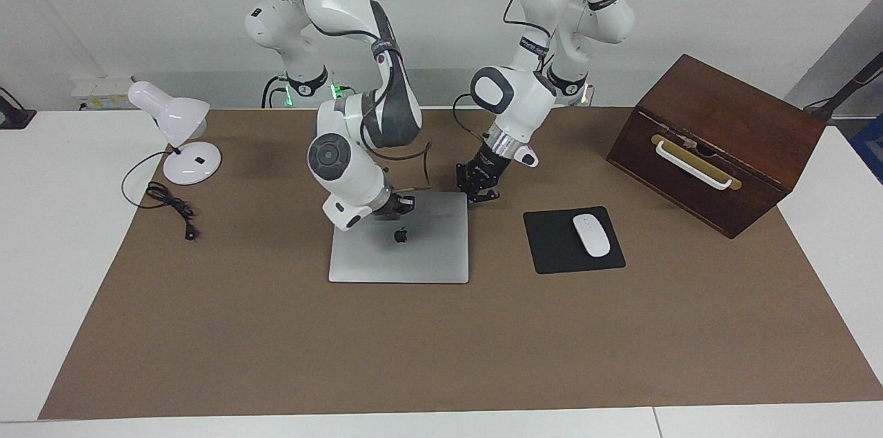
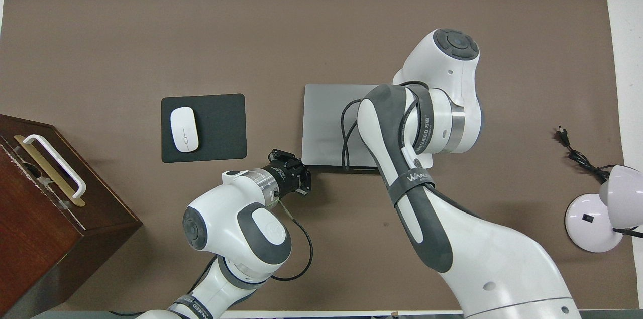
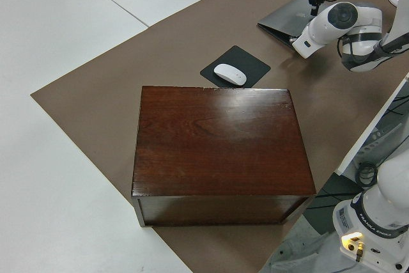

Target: Close laptop with both arms

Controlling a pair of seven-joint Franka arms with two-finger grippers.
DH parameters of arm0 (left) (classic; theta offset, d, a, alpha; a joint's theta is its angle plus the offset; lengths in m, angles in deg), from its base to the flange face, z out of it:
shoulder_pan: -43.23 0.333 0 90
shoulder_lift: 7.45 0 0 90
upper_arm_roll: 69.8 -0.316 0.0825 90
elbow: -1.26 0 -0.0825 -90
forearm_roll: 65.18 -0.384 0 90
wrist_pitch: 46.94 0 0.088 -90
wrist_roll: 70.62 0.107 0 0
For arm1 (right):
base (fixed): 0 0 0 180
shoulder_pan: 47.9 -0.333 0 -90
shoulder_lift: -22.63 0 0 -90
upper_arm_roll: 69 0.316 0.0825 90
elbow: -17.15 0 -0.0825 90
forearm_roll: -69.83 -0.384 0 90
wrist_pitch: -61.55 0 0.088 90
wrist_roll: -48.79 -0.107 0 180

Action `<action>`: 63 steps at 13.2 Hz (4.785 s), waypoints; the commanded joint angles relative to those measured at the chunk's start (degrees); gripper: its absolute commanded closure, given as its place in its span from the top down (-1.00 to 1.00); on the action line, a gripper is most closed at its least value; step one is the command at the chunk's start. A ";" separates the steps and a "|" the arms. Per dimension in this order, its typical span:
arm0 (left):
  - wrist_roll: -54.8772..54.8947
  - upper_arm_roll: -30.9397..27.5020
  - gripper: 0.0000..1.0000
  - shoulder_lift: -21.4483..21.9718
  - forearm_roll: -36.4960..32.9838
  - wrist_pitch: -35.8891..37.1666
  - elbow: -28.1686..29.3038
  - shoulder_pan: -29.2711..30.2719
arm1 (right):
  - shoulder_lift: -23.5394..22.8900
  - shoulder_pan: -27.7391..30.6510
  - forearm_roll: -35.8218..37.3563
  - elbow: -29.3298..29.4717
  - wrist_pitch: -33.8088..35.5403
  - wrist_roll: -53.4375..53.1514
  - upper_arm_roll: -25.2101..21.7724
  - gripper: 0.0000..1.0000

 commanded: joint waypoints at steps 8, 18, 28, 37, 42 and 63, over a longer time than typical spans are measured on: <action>1.36 -0.47 -1.00 3.47 1.43 4.05 2.40 4.55 | 4.55 8.51 1.80 4.29 7.98 0.00 1.66 -1.00; 11.27 -0.74 -1.00 5.85 1.34 11.52 0.91 16.23 | 13.77 37.06 22.78 10.54 10.98 0.70 28.01 -1.00; 18.23 -0.82 -1.00 2.16 -23.04 17.76 -9.72 28.98 | 25.73 51.42 49.36 12.30 8.87 19.15 39.39 -1.00; 43.19 -1.18 -1.00 0.84 -60.13 42.86 -19.54 35.93 | 29.87 54.93 38.48 11.42 13.09 15.66 39.03 1.00; 47.04 -1.18 -1.00 1.27 -76.07 56.69 -24.76 35.49 | 30.05 60.91 35.30 10.72 12.91 15.21 38.86 1.00; 70.26 -1.35 1.00 17.98 -88.04 80.88 -23.62 38.75 | 29.96 56.35 37.23 11.16 14.49 11.17 37.45 1.00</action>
